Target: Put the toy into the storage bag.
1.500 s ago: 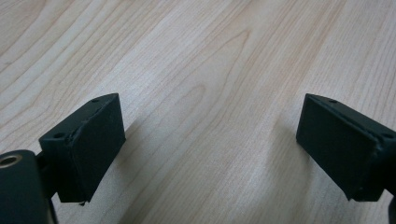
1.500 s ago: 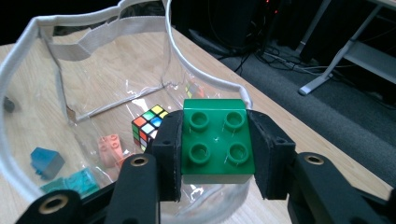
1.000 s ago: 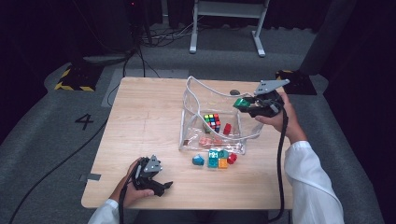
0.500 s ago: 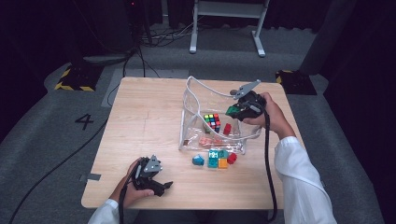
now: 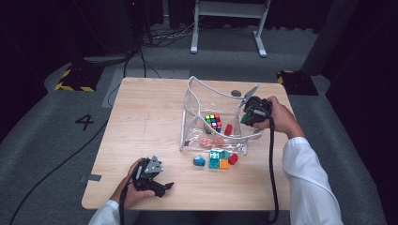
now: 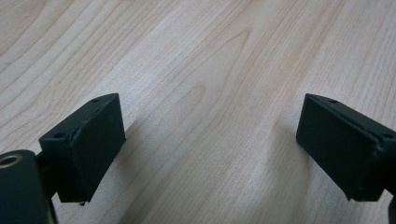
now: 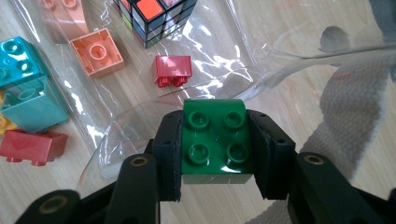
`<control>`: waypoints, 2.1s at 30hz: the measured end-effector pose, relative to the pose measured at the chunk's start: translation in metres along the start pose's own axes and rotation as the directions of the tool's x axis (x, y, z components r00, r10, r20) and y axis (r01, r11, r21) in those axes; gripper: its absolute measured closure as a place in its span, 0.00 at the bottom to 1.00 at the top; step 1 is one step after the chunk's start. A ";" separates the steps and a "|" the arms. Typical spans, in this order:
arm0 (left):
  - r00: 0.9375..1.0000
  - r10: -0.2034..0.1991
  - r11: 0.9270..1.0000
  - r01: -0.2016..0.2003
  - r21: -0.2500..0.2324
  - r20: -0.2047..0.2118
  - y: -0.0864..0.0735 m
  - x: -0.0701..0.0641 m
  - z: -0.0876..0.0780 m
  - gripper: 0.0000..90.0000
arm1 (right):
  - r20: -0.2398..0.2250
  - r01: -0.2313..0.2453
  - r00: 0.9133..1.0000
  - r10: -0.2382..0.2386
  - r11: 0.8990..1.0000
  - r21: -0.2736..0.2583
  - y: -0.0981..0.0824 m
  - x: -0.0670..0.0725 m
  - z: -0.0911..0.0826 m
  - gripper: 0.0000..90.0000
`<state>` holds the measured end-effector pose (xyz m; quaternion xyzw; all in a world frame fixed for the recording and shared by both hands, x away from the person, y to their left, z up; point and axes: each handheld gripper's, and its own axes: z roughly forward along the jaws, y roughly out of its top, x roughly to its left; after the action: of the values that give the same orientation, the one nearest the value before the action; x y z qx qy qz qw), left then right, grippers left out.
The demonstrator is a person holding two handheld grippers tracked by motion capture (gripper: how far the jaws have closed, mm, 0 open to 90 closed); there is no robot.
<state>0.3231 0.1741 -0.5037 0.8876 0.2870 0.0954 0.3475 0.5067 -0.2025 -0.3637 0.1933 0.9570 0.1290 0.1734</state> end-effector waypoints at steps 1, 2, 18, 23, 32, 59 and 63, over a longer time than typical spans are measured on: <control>1.000 0.000 1.000 0.000 0.000 0.000 0.000 0.000 0.000 0.09 | 0.004 -0.001 1.000 0.001 1.000 -0.003 0.000 0.001 0.000 0.66; 1.000 0.000 1.000 0.000 0.000 0.000 0.000 0.000 0.000 0.09 | 0.000 0.005 1.000 -0.005 1.000 -0.012 0.000 0.001 -0.001 0.66; 1.000 0.000 1.000 0.000 0.000 0.001 0.000 0.000 0.000 0.09 | -0.079 -0.232 0.972 0.222 0.847 -0.479 -0.057 0.011 -0.049 0.46; 1.000 0.000 1.000 0.000 -0.001 0.001 0.000 0.000 0.000 0.09 | -0.102 -0.281 0.956 0.275 0.756 -0.591 -0.082 0.026 -0.069 0.40; 1.000 0.000 1.000 0.000 0.000 0.001 0.000 0.000 0.000 0.09 | -0.057 -0.259 0.954 0.294 0.712 -0.652 -0.118 0.062 -0.085 0.30; 1.000 -0.004 1.000 0.004 0.001 0.002 0.000 0.000 0.000 0.09 | -0.120 -0.261 0.965 0.233 0.804 -0.534 -0.140 0.143 0.017 0.40; 1.000 -0.002 1.000 0.002 0.001 -0.001 0.000 0.000 0.000 0.09 | -0.149 -0.269 0.963 0.223 0.812 -0.518 -0.129 0.145 0.033 0.42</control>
<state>0.3229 0.1741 -0.5036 0.8875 0.2881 0.0952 0.3469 0.3520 -0.2512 -0.4751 0.2542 0.8563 0.4189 0.1631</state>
